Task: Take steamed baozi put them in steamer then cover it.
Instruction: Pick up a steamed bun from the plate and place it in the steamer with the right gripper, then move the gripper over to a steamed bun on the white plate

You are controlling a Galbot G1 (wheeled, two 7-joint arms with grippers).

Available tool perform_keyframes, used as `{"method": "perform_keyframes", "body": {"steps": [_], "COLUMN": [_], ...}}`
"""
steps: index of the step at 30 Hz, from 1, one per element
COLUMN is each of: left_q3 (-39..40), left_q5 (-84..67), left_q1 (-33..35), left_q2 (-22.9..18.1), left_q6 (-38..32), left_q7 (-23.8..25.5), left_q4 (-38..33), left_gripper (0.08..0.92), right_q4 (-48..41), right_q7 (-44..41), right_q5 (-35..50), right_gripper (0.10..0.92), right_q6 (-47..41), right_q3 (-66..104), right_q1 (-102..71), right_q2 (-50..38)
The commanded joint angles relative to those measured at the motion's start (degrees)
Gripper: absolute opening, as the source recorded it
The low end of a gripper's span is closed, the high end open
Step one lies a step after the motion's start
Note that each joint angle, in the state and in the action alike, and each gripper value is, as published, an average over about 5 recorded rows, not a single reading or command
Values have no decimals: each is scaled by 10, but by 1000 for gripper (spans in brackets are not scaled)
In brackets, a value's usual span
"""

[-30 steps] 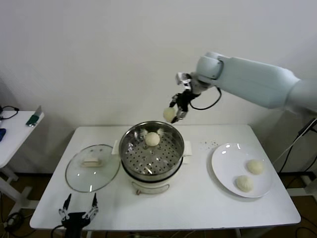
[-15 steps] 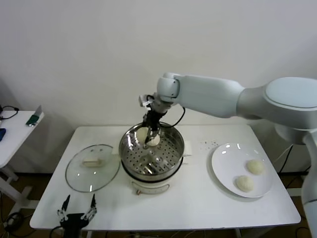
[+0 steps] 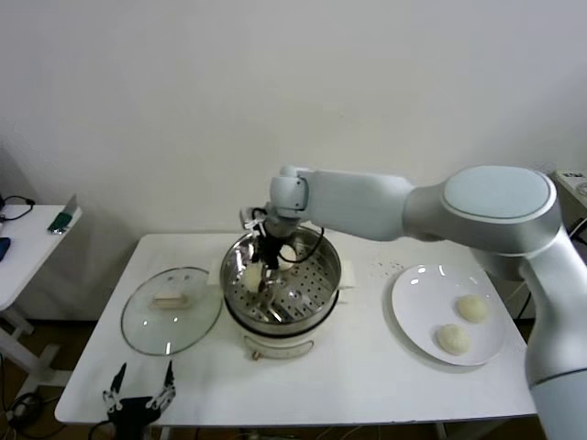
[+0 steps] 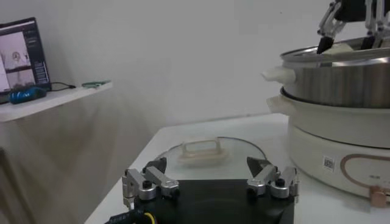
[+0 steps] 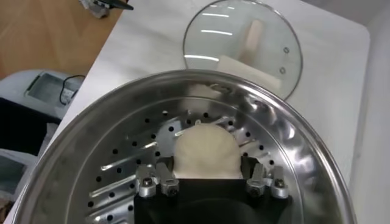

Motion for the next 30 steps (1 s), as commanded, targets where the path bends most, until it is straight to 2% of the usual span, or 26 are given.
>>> {"method": "perform_keyframes", "body": {"steps": [1,6,13,21,30], "left_q3": [0,0,3,3,2], "left_q5": [-1,-1,3,4,8], "left_q1": [0,-1,-2,-2,-3], "left_q2": [0,0,-3,-2,0], "left_q6": [0,0,1,2,10], "left_q7": [0,0,0,0,3], "left_q4": [1,1,0,1,-3], "left_gripper": [823,823,823,823,823], "right_q4": [-11,-4,76,196,267], "right_q7": [0,-6,-22,-43,-58], "right_q5": [-9,-15,-12,-39,-160], "right_gripper": [744,817,823,823,823], "right_q6": [-2,1,10,15,27], "right_q3": [-2,0,4,-14,-24], "right_q1": [-11,6,74,146,114], "right_q2": [12,-4,-79,-258,-451]}}
